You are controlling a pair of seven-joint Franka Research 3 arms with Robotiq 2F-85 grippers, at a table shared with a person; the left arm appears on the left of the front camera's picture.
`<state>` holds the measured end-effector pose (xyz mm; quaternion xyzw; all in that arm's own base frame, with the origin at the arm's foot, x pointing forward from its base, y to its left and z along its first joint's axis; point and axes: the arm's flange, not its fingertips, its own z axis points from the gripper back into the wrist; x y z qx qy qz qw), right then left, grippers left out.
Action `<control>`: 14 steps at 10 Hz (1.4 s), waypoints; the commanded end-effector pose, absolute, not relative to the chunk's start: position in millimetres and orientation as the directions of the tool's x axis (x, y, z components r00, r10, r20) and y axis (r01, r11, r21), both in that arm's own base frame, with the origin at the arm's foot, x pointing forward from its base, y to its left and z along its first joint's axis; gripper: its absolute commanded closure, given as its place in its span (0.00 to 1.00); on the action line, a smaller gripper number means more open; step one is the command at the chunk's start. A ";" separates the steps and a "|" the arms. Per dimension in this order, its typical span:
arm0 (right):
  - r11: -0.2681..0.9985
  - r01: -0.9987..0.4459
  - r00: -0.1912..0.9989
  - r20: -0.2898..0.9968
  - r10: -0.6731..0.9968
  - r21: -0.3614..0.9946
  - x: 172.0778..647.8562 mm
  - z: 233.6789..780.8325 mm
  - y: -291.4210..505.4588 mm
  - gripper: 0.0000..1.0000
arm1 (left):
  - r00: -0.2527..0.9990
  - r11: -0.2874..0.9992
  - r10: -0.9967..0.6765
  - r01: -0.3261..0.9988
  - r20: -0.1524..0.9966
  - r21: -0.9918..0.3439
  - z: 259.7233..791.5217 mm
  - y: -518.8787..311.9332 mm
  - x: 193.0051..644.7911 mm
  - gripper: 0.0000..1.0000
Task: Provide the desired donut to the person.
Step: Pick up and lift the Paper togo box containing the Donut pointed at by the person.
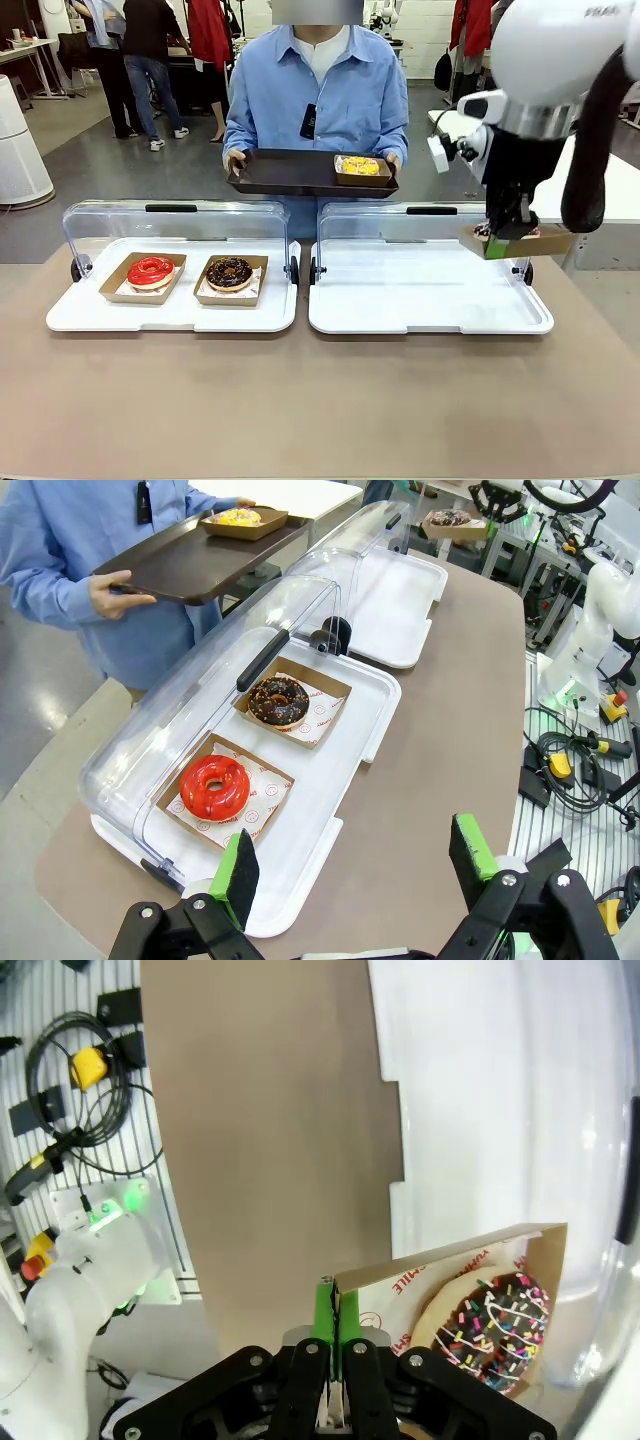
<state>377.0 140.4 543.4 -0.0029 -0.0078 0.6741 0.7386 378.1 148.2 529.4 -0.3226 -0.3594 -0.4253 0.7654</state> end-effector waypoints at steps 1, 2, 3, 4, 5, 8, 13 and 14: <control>0.108 -0.991 0.110 -0.024 0.994 -0.080 359.7 566.9 144.6 1.00 | 0.366 0.424 -0.406 0.887 0.838 -0.182 530.7 148.8 378.1 0.00; 0.106 -0.987 0.109 -0.017 0.994 -0.120 352.2 583.1 150.1 1.00 | 0.366 0.424 -0.406 0.887 0.838 -0.182 530.7 148.8 378.1 0.00; 0.100 -0.984 0.103 -0.010 0.995 -0.146 347.1 597.4 155.7 1.00 | 0.366 0.424 -0.406 0.887 0.838 -0.182 530.7 148.8 378.1 0.00; 0.094 -0.982 0.095 -0.001 0.995 -0.164 343.3 608.8 160.4 1.00 | 0.366 0.424 -0.406 0.887 0.838 -0.182 530.7 148.8 378.1 0.00; 0.058 -0.984 0.058 0.000 0.998 -0.170 340.2 615.2 163.4 1.00 | 0.366 0.424 -0.406 0.887 0.838 -0.182 530.7 148.8 378.1 0.00; 0.065 -0.984 0.061 0.024 0.998 -0.165 339.9 612.9 161.3 1.00 | 0.366 0.424 -0.406 0.887 0.838 -0.182 530.7 148.8 378.1 0.00; 0.065 -0.984 0.061 0.024 0.998 -0.165 339.9 612.9 161.3 1.00 | 0.366 0.424 -0.406 0.887 0.838 -0.182 530.7 148.8 378.1 0.00; 0.065 -0.984 0.061 0.024 0.998 -0.165 339.9 612.9 161.3 1.00 | 0.366 0.424 -0.406 0.887 0.838 -0.182 530.7 148.8 378.1 0.00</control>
